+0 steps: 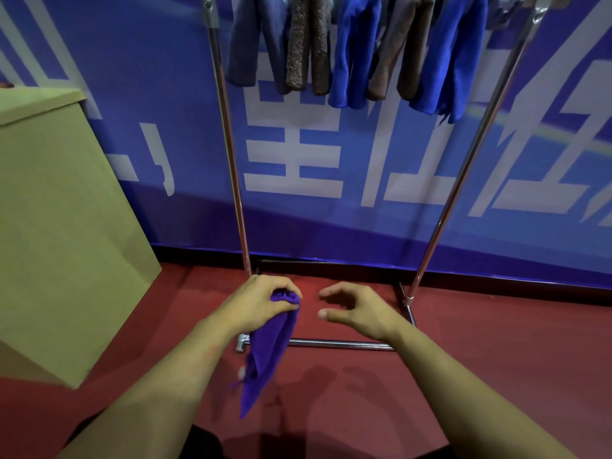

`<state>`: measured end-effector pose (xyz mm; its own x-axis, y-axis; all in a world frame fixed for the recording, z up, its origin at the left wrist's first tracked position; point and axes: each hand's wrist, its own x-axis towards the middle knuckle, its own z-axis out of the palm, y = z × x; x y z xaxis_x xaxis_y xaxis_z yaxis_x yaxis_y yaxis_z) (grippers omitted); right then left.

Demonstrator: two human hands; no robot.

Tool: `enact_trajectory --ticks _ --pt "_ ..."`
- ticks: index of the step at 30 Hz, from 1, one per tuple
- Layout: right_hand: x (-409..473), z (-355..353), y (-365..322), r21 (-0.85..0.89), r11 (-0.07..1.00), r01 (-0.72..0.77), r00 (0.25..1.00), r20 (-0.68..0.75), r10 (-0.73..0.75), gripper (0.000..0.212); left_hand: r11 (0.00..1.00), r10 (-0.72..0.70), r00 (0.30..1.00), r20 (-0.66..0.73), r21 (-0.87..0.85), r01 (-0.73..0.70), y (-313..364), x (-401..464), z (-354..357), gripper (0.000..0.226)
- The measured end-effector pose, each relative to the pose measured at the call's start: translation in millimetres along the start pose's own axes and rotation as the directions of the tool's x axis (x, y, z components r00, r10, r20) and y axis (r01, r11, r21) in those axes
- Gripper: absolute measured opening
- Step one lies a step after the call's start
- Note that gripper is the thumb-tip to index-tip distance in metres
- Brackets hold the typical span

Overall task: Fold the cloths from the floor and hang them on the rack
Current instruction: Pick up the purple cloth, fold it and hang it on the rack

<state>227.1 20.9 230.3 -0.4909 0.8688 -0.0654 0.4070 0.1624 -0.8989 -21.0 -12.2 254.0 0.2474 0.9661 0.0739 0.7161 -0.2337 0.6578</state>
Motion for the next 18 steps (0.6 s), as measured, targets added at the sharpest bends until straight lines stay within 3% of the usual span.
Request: enact_trajectory --ticks 3,7,9,15,18 --pt "1.3 16.0 -0.3 -0.018 1.0 0.025 0.997 0.074 -0.024 0.05 0.996 0.048 0.998 0.028 -0.072 -0.046 10.0 -1.9 0.5 0.014" --pt "-1.4 24.1 -1.5 -0.123 0.991 0.058 0.988 0.151 -0.039 0.028 0.972 0.079 0.997 -0.009 -0.224 -0.079 24.2 -1.9 -0.2 0.016" --pt "-3.7 24.2 -3.8 -0.172 0.983 0.059 0.985 0.17 -0.03 0.036 0.958 0.081 0.996 -0.042 -0.273 -0.089 26.3 -0.1 -1.0 0.016" --pt "-12.8 27.6 -16.9 0.102 0.991 -0.087 0.955 0.292 0.054 0.016 0.956 0.072 0.992 -0.103 -0.277 -0.098 22.8 0.0 -5.0 0.016" --pt "-13.6 29.6 -20.2 0.154 0.98 -0.125 0.947 0.313 0.072 0.015 0.949 0.043 0.991 -0.13 -0.304 -0.081 20.5 -0.1 -7.8 0.016"
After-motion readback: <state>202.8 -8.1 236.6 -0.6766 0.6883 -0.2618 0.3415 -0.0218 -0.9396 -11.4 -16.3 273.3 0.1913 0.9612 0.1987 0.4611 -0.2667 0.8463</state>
